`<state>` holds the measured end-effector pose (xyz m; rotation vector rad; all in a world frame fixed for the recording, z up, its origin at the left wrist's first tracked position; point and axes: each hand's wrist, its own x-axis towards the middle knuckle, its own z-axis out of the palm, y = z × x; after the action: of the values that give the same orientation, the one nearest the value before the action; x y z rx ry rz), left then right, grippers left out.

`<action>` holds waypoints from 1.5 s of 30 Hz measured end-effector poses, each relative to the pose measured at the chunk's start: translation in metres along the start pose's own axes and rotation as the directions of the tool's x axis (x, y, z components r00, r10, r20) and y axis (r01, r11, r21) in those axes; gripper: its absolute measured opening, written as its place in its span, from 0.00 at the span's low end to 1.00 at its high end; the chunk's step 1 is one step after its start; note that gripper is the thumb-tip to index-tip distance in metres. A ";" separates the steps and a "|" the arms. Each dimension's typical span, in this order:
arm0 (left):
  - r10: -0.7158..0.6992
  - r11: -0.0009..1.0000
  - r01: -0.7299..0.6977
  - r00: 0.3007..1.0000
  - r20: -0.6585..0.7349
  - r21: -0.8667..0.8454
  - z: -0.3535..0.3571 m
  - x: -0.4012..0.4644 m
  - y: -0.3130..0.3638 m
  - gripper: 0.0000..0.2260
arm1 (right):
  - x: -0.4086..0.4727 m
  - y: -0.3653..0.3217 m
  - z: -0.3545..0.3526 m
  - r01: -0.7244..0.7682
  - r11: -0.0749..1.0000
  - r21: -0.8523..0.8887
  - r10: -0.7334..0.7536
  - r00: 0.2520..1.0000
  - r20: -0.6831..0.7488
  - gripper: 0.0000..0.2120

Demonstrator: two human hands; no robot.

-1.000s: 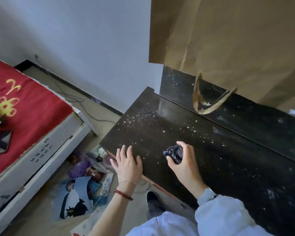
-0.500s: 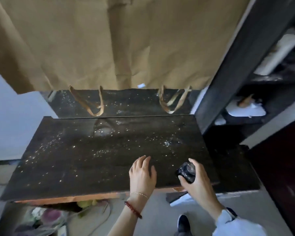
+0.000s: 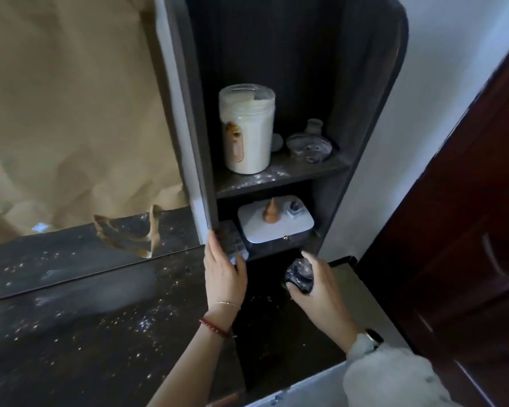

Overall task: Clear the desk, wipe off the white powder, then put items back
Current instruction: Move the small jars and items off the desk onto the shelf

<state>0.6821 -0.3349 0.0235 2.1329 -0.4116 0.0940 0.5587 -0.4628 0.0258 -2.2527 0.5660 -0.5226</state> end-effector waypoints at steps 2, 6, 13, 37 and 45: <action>-0.064 0.998 0.062 0.996 -0.069 -0.030 0.007 0.010 0.005 0.29 | 0.028 0.002 0.001 0.066 0.998 -0.005 -0.065 0.997 0.047 0.32; -0.136 0.991 0.132 0.979 -0.155 -0.035 0.006 0.024 0.005 0.23 | 0.073 -0.007 0.017 0.116 0.993 -0.007 -0.115 0.991 0.070 0.34; -0.102 0.994 0.110 0.974 -0.205 0.028 0.002 0.033 -0.003 0.21 | 0.104 -0.006 0.049 0.229 0.973 -0.031 -0.225 0.970 0.094 0.36; -0.081 0.996 0.081 0.997 -0.009 0.040 -0.005 0.022 -0.009 0.26 | 0.077 -0.001 0.057 0.269 0.906 -0.326 -0.259 0.963 0.075 0.32; -0.075 0.932 -0.042 0.950 0.303 0.360 0.005 -0.068 -0.056 0.24 | -0.024 0.037 0.058 0.037 0.928 -0.370 -0.016 0.998 0.059 0.21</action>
<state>0.6356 -0.2933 -0.0388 2.5282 -0.5985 -0.1976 0.5607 -0.4407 -0.0437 -2.6281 0.6514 -0.3883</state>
